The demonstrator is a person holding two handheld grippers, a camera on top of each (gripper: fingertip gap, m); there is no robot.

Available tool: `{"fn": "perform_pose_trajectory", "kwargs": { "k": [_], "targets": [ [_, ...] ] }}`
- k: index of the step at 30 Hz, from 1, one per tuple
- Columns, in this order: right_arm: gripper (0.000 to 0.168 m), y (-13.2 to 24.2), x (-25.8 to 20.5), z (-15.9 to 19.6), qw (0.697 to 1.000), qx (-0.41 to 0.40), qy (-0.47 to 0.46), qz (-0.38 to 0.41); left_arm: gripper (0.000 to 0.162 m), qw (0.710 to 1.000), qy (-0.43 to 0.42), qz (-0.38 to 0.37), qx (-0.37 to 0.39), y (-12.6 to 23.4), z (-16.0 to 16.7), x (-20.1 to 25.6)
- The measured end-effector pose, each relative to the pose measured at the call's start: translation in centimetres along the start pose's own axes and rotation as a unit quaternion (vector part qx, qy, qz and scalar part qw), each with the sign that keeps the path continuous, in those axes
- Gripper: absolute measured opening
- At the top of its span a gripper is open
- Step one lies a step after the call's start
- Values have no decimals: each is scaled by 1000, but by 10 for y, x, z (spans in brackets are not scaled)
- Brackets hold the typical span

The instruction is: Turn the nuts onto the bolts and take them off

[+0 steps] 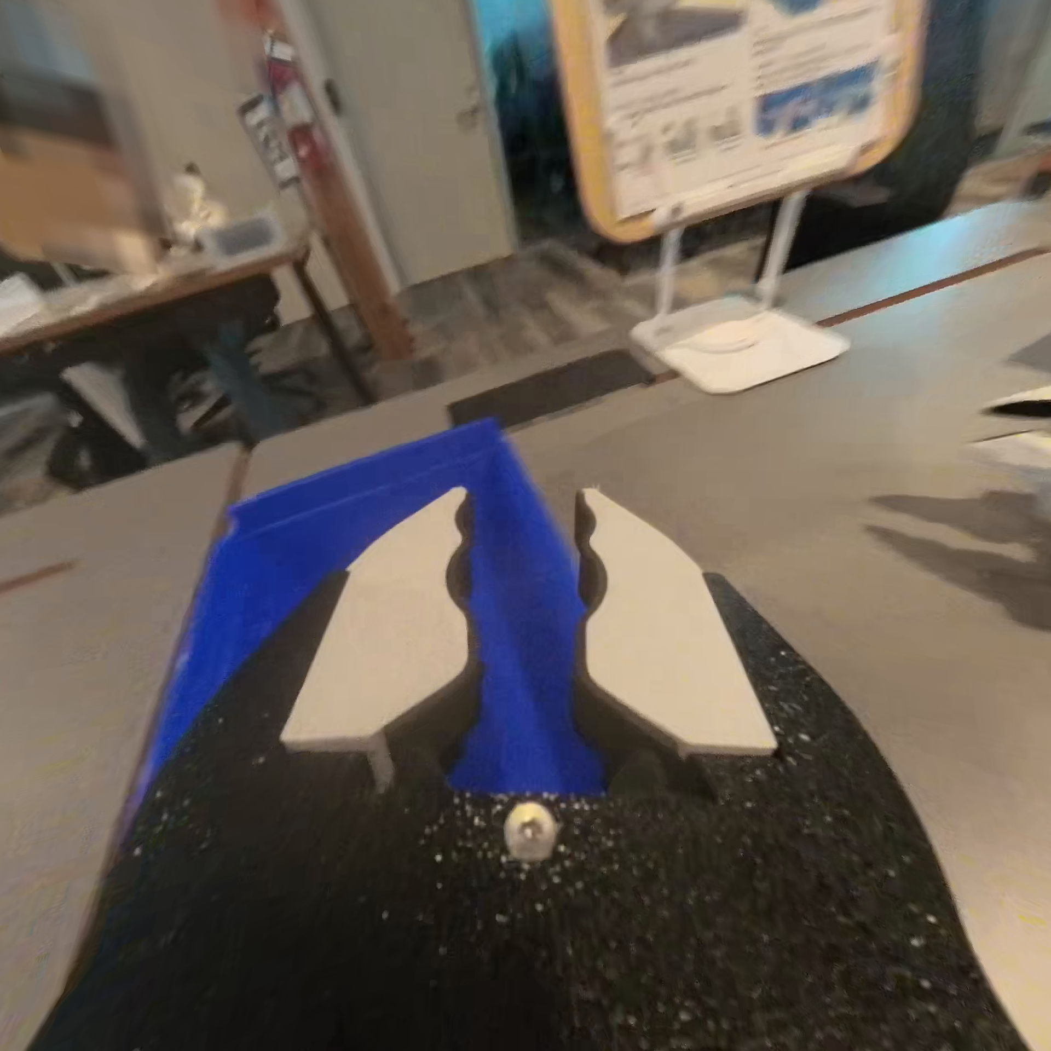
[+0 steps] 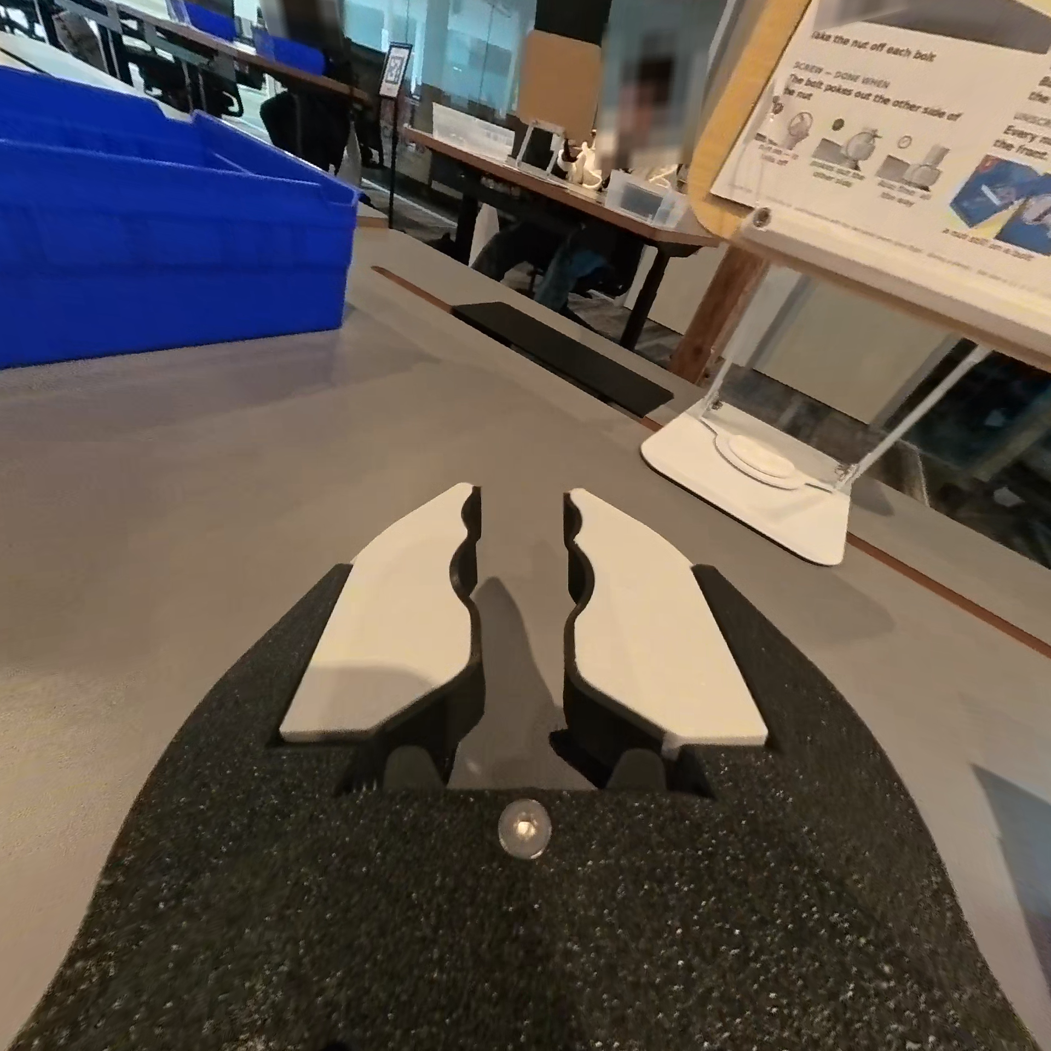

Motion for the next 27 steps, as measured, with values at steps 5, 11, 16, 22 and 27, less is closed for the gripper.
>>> {"fn": "perform_pose_trajectory", "kwargs": {
  "k": [5, 11, 16, 22, 27],
  "targets": [
    [26, -2, -6, 0, 1000, -6, 25, -5, 41, 988, 14, 41, -146, -37, 44, -51],
    [26, 0, -4, 0, 1000, 0, 13, -5, 45, 952, -16, 22, -305, -75, 94, -77],
    [25, 0, -4, -1, 1000, 2, 9, -9, 49, 925, -23, 10, -378, -88, 113, -84],
    [25, 0, -5, -1, 1000, 3, 9, -13, 27, 919, -22, 8, -395, -102, 124, -89],
    [24, 0, -5, -1, 1000, 3, 12, -14, 18, 921, -38, -7, -387, -101, 110, -93]
  ]
}}
Point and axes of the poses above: each gripper's, where its closed fingertips meet, y back along the fingers, z out of its underside, x = y × z across the jaws, the point moved 5 cm from there along y, back along the fingers, and after that the axes turned 4 degrees about z, right-handed, at the moved point
